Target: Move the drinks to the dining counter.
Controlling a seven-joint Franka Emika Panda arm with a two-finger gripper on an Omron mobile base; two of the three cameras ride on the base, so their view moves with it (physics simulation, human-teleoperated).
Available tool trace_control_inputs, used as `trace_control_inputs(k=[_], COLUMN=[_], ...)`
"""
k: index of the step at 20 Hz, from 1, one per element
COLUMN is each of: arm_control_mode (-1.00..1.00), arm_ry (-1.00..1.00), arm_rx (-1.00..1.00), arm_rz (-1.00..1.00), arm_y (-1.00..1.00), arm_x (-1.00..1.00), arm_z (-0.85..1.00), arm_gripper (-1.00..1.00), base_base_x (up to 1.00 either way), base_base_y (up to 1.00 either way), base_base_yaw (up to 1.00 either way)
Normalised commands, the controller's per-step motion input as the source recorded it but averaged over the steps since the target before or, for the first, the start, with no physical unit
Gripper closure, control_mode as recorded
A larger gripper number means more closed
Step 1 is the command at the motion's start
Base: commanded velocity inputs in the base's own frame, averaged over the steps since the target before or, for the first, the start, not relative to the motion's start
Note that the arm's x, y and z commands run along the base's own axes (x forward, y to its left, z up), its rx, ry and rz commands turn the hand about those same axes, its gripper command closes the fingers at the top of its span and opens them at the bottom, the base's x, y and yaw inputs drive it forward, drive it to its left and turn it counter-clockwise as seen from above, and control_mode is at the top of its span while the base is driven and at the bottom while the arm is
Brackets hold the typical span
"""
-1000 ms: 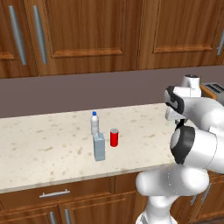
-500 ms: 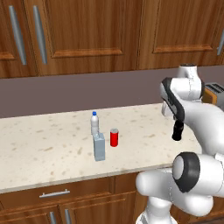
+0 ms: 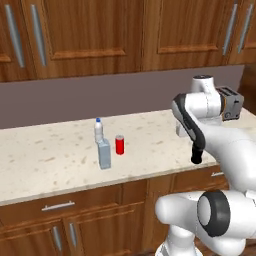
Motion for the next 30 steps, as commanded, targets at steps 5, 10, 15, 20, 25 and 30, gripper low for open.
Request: trace_control_inputs(k=[5,10,15,20,25,30], arm_control_mode=[1.00,1.00,1.00,1.00,1.00,1.00], arm_ry=[0.00,0.00,0.00,0.00,0.00,0.00], arm_rx=[0.00,0.00,0.00,0.00,0.00,0.00], arm_rz=[0.00,0.00,0.00,0.00,0.00,0.00], arm_y=[0.00,0.00,0.00,0.00,0.00,0.00], arm_x=[0.00,0.00,0.00,0.00,0.00,0.00], arm_z=[0.00,0.00,0.00,0.00,0.00,0.00], arm_gripper=[1.00,1.00,1.00,1.00,1.00,1.00], base_base_x=[-0.93,-0.43,-0.27,-0.26,-0.14,-0.07], base_base_y=[0.01,0.00,0.00,0.00,0.00,0.00], base_base_yaw=[-0.79,-0.98,-1.00,-1.00,-1.00,-1.00])
